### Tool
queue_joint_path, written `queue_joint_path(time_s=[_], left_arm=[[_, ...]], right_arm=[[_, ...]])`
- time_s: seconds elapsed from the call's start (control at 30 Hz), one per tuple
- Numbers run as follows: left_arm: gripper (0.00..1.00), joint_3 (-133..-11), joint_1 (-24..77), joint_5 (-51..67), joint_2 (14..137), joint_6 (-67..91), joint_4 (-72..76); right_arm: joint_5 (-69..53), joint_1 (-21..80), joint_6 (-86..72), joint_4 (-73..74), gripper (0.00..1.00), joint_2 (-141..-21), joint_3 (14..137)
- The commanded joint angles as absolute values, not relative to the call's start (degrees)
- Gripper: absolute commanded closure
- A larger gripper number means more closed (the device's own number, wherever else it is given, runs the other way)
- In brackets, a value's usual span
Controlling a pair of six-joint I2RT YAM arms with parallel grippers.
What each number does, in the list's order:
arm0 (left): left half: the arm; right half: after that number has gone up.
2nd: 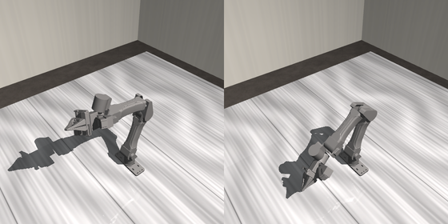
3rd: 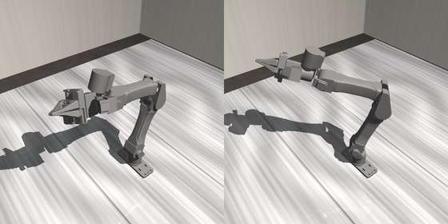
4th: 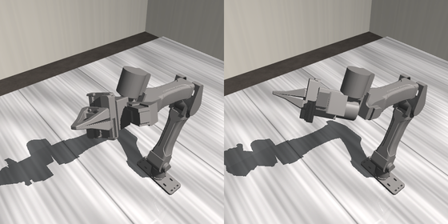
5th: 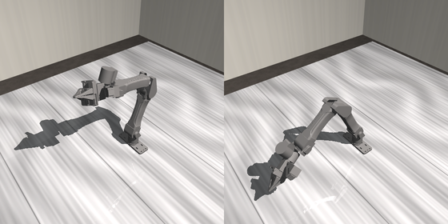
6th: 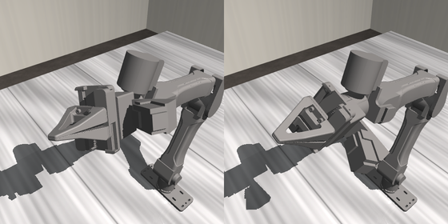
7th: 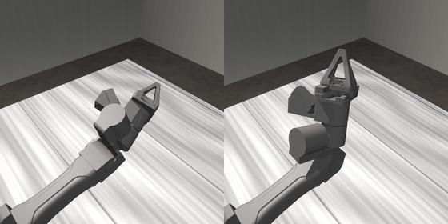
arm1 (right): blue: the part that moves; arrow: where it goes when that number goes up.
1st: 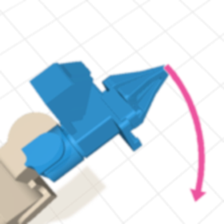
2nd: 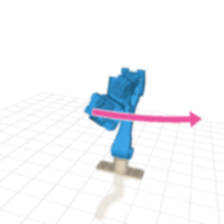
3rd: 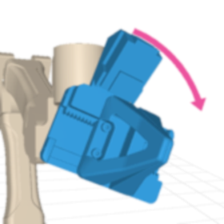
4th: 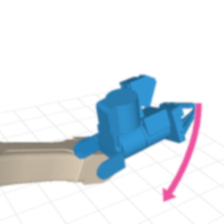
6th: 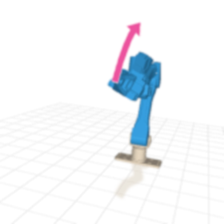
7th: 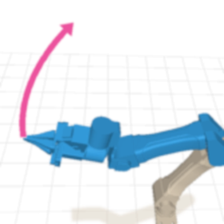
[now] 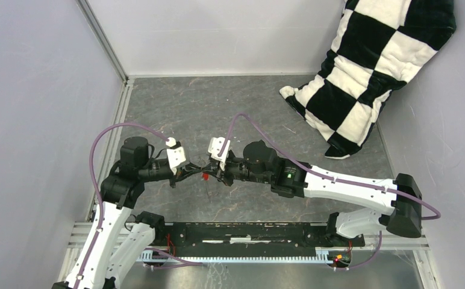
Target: Put the keys on the keyring
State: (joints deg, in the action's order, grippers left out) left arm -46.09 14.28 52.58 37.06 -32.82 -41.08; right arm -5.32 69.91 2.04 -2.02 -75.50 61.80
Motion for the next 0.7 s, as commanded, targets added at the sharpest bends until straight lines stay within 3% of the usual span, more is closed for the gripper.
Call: queue_joint_path(time_s=[0.0,0.67], left_arm=[[0.98,-47.17,14.41,52.49,36.74,-31.21,-40.52],[0.98,-47.37,14.41,52.57,35.77,-31.03,-40.52]], right_arm=[[-3.28,70.96,3.52,-3.3,1.0,-76.35,65.5],[2.34,72.25,3.78,-2.73,1.0,-77.27,66.22]])
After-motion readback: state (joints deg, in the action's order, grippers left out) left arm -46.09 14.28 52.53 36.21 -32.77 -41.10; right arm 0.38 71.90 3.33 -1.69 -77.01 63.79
